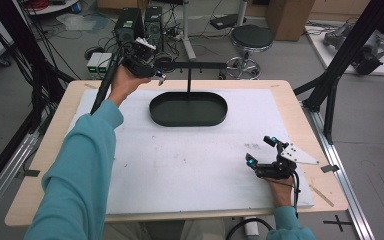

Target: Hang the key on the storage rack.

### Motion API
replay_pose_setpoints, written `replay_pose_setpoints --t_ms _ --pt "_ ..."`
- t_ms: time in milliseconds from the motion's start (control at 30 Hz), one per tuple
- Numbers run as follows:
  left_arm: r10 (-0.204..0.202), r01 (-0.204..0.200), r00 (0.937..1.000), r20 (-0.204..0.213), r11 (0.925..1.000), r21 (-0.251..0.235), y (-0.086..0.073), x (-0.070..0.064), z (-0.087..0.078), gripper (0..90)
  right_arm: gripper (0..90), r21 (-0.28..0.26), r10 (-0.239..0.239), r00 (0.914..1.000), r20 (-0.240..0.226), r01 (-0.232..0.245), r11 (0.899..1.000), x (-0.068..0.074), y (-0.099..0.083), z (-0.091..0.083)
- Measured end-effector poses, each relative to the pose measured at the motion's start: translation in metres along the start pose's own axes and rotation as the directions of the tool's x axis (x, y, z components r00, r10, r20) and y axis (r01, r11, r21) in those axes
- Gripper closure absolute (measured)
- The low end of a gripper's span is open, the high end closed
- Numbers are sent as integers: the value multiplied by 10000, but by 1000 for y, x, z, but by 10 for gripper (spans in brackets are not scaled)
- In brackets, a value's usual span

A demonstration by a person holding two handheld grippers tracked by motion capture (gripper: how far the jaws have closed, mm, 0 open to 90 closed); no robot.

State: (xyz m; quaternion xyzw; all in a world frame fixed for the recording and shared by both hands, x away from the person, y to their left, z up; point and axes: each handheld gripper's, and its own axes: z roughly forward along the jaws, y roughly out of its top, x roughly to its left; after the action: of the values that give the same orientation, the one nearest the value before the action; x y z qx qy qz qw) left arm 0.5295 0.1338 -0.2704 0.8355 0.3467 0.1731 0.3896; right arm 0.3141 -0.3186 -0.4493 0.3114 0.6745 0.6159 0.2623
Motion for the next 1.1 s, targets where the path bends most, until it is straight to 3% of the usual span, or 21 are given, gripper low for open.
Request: replay_pose_setpoints --t_ms 467,1100 --pt "-178 178 9998 -115 9998 -1 -1 4 0 882 6 -1 9 10000 -2 -9 10000 0 0 0" --pt "-515 521 9986 142 9978 -404 -4 16 5 881 6 -5 7 10000 1 -7 10000 0 0 0"
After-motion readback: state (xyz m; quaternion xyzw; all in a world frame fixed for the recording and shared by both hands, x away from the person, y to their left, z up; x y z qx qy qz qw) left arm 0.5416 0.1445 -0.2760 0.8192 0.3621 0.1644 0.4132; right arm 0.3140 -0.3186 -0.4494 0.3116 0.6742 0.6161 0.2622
